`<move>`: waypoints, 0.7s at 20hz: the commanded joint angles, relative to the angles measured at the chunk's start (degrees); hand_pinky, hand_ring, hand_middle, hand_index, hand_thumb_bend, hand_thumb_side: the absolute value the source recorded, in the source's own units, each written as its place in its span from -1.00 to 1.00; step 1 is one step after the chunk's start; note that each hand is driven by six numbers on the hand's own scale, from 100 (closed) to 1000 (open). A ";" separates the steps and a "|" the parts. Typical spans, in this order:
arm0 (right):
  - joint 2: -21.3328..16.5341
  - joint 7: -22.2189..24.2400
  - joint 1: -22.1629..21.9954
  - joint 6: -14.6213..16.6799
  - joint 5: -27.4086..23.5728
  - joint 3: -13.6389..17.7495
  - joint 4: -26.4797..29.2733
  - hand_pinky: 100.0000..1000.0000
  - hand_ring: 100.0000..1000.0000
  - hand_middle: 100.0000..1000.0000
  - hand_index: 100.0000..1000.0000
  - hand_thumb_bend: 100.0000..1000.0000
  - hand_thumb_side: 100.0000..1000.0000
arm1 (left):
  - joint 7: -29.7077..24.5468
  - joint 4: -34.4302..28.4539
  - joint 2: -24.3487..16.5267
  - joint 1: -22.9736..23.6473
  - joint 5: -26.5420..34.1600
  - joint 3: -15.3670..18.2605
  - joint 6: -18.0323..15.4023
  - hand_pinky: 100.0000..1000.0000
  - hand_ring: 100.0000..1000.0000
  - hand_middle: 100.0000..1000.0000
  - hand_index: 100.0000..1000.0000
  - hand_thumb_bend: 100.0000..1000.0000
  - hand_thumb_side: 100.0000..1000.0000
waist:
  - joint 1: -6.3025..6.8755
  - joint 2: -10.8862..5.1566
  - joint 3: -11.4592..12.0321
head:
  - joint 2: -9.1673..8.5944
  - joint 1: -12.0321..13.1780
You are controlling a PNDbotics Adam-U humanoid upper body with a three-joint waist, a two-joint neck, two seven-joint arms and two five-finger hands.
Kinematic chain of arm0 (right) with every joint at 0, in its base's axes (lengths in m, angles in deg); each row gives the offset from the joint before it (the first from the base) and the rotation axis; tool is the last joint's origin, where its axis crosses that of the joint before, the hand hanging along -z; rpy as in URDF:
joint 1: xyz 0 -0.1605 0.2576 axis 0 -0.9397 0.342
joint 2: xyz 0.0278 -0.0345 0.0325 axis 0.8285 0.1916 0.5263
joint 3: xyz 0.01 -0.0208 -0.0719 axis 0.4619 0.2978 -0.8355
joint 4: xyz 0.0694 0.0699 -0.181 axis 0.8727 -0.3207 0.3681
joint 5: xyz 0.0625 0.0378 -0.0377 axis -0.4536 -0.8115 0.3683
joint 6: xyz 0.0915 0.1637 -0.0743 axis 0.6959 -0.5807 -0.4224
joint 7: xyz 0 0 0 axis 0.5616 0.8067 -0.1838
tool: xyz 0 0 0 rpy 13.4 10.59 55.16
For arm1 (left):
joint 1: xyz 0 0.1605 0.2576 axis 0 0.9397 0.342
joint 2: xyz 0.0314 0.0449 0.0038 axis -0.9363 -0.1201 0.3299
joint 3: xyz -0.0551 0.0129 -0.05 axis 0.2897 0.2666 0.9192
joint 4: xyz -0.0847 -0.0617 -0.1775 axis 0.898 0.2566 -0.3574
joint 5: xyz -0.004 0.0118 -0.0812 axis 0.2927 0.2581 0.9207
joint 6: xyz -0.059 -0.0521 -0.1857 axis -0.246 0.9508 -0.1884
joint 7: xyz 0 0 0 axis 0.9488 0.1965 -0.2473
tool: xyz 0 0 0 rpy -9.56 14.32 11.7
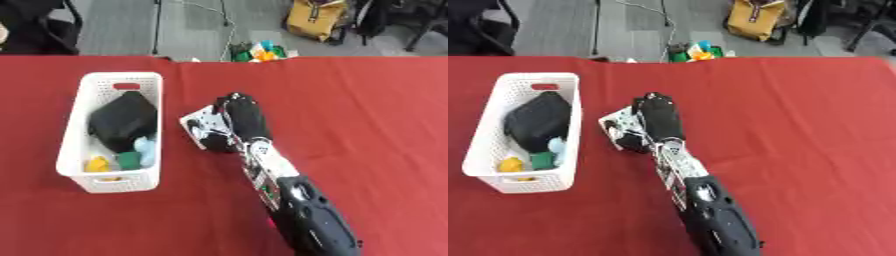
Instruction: Pick up objects on the table and place them in the box.
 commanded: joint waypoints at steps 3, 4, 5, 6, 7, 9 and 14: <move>0.28 0.88 0.02 -0.13 0.47 -0.27 0.46 0.50 0.45 -0.53 0.08 -0.14 0.15 | -0.14 -0.94 -0.24 -0.97 0.22 -0.16 -0.07 -0.11 0.90 0.92 0.52 -0.93 1.00 | 0.29 -1.20 -0.12 | 0.15 0.14; 0.33 0.94 -0.02 -0.17 0.49 -0.27 0.49 0.50 0.45 -0.54 0.08 -0.16 0.14 | -0.13 -0.94 -0.24 -0.96 0.21 -0.15 -0.06 -0.11 0.90 0.92 0.52 -0.93 1.00 | 0.32 -1.18 -0.15 | 0.18 0.14; 0.37 1.00 -0.05 -0.18 0.50 -0.28 0.52 0.50 0.45 -0.54 0.08 -0.16 0.14 | -0.12 -0.94 -0.25 -0.95 0.21 -0.15 -0.06 -0.11 0.90 0.92 0.52 -0.93 1.00 | 0.34 -1.17 -0.17 | 0.20 0.14; 0.44 1.04 -0.08 -0.20 0.50 -0.27 0.57 0.49 0.44 -0.54 0.08 -0.18 0.13 | -0.12 -0.94 -0.24 -0.94 0.20 -0.16 -0.04 -0.11 0.90 0.92 0.53 -0.93 1.00 | 0.36 -1.17 -0.20 | 0.26 0.11; 0.49 1.06 -0.11 -0.21 0.48 -0.27 0.63 0.49 0.44 -0.55 0.07 -0.20 0.12 | -0.13 -0.94 -0.23 -0.93 0.21 -0.16 -0.03 -0.11 0.90 0.92 0.53 -0.93 1.00 | 0.38 -1.16 -0.23 | 0.30 0.09; 0.54 1.11 -0.15 -0.22 0.42 -0.29 0.72 0.49 0.44 -0.55 0.07 -0.20 0.12 | -0.15 -0.94 -0.23 -0.94 0.21 -0.17 -0.03 -0.11 0.90 0.92 0.53 -0.93 1.00 | 0.39 -1.17 -0.26 | 0.33 0.07; 0.94 1.84 -0.37 -0.29 -0.07 -0.41 1.04 0.47 0.43 -0.54 0.08 -0.37 0.02 | -0.22 -0.94 -0.22 -0.94 0.25 -0.21 -0.01 -0.11 0.90 0.92 0.53 -0.93 1.00 | 0.42 -1.15 -0.43 | 0.23 0.06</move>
